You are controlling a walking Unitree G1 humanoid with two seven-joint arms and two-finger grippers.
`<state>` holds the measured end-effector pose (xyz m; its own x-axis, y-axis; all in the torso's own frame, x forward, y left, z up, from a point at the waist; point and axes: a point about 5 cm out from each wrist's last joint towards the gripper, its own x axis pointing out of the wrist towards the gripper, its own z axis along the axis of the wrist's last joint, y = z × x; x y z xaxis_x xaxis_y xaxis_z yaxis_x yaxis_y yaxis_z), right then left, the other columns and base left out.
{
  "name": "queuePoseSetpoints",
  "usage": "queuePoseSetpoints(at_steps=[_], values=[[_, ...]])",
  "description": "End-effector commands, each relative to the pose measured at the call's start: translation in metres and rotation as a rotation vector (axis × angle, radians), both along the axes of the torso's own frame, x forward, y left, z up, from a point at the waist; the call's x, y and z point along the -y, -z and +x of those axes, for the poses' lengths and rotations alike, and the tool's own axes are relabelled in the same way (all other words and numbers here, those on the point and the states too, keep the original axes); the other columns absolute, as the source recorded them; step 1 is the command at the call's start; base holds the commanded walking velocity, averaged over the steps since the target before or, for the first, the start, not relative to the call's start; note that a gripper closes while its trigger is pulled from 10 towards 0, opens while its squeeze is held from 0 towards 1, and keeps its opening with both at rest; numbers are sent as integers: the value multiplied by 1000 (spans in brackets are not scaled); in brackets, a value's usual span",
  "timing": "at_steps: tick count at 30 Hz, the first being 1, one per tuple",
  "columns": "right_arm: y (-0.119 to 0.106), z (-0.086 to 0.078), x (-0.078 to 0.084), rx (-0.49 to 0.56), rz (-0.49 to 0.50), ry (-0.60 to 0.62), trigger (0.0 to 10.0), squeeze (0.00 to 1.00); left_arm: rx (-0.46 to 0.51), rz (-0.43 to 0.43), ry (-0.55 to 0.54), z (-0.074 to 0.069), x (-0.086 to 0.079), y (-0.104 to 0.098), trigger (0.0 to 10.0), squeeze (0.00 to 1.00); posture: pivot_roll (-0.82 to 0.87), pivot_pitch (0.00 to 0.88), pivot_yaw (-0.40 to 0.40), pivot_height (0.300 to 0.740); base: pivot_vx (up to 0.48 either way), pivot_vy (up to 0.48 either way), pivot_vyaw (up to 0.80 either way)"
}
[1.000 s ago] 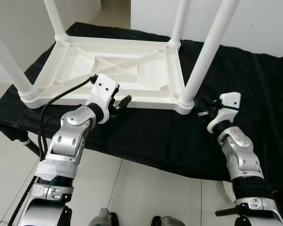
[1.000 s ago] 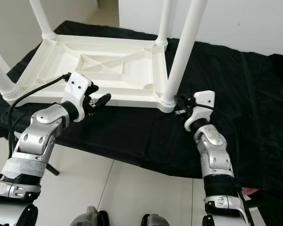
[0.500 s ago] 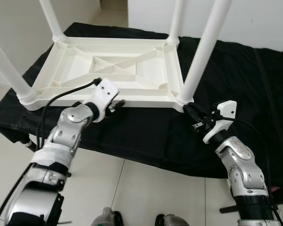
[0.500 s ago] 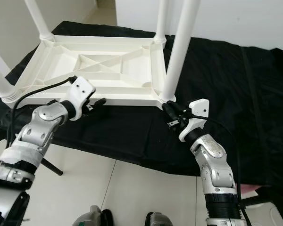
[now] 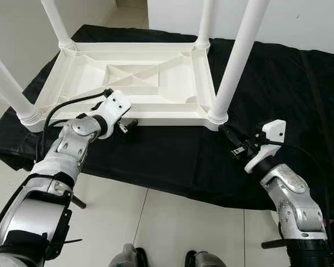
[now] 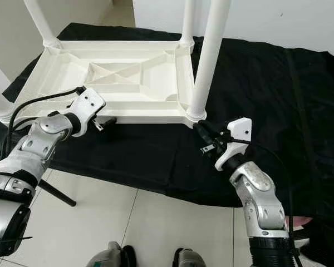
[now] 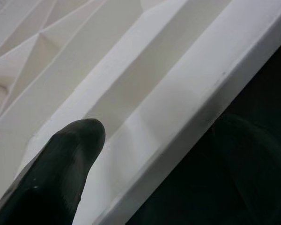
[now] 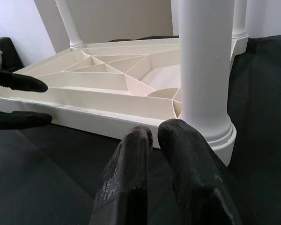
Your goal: Building children table
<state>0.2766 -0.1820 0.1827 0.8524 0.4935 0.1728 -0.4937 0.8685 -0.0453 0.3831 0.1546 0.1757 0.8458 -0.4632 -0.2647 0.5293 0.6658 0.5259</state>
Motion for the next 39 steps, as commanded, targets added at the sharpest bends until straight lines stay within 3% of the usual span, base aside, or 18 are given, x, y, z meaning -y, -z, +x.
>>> queuePoseSetpoints(at_steps=[1,12,13,14,15,16,17,22,23,32,37,39], values=[[0,-3,1,-10,2,4,10000,0,-8,35,-13,1,-6,4,10000,0,-183,163,77,740,0,0,0],[-1,-8,5,-34,-14,10,10000,0,-105,0,15,1,-13,14,10000,0,-187,186,72,740,0,0,0],[-1,-8,5,-35,-17,10,10000,0,-112,-10,16,1,-13,14,8941,0,-188,187,71,740,0,0,0],[-1,-8,5,-35,-17,10,10000,0,-112,-10,16,1,-13,14,8941,0,-188,187,71,740,0,0,0],[-1,-8,5,-37,-20,11,10000,0,-116,-18,27,1,-13,14,1843,0,-188,187,70,740,0,0,0],[-1,-8,5,-37,-20,11,10000,0,-116,-18,27,1,-13,14,1843,0,-188,187,70,740,0,0,0],[-1,-8,6,-40,-23,14,10000,0,-119,-34,42,1,-12,13,0,0,-188,187,72,740,0,0,0],[-2,-8,7,-43,-27,21,10000,0,-120,-54,68,2,-8,12,0,0,-189,187,75,740,0,0,0],[-2,-8,8,-46,-30,26,10000,0,-124,-77,106,0,0,12,0,0,-189,187,76,740,0,0,0],[-3,-8,10,-48,-38,31,10000,0,-135,-124,193,-8,16,18,0,0,-190,185,83,740,0,0,0],[-3,-8,9,-46,-39,32,10000,0,-134,-169,227,-14,29,20,0,0,-189,184,84,740,0,0,0],[-3,-7,9,-44,-40,31,10000,0,-130,-216,259,-20,43,21,0,0,-188,182,86,740,0,0,0]])
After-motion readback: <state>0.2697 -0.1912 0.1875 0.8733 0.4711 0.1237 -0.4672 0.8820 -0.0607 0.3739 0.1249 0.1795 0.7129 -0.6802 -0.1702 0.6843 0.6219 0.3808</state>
